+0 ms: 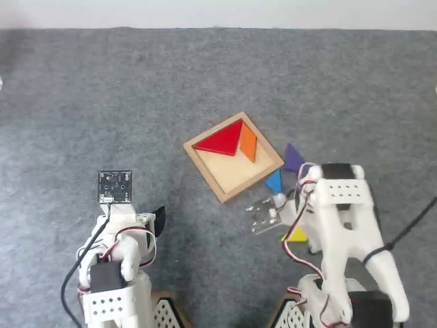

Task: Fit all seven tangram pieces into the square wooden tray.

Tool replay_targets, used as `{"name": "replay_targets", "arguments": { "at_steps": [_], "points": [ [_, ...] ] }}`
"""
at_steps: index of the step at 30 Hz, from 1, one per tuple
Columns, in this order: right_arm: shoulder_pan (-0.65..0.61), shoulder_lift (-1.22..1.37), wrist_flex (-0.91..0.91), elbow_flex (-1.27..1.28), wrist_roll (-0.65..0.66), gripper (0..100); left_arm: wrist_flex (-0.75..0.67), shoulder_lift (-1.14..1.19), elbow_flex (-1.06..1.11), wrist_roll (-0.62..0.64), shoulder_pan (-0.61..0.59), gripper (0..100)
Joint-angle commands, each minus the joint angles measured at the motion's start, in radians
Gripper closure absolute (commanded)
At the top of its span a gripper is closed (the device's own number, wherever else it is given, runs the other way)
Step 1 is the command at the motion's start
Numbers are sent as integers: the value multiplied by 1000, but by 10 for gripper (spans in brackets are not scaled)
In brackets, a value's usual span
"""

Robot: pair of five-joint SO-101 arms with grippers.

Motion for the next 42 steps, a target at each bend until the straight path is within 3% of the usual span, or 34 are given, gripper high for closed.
{"name": "replay_targets", "arguments": {
  "at_steps": [1, 8, 10, 16, 22, 35, 42],
  "points": [
    [-48, -33, -82, 28, -98, 768, 5, -21, -22, 8, 0, 729],
    [-58, -33, -349, 120, -456, 768, 5, -21, -22, 8, 0, 729],
    [-58, -33, -364, 123, -493, 768, 5, -21, -22, 8, 0, 729],
    [-39, -33, -369, 126, -483, 690, 5, -21, -22, 8, 0, 729],
    [-5, -50, -217, 120, -290, 684, 5, -21, -22, 8, 0, 729],
    [107, -28, -355, 127, -293, 682, 5, -21, -22, 8, 0, 729],
    [93, 93, -389, 126, -285, 682, 5, -21, -22, 8, 0, 729]
  ]
}}
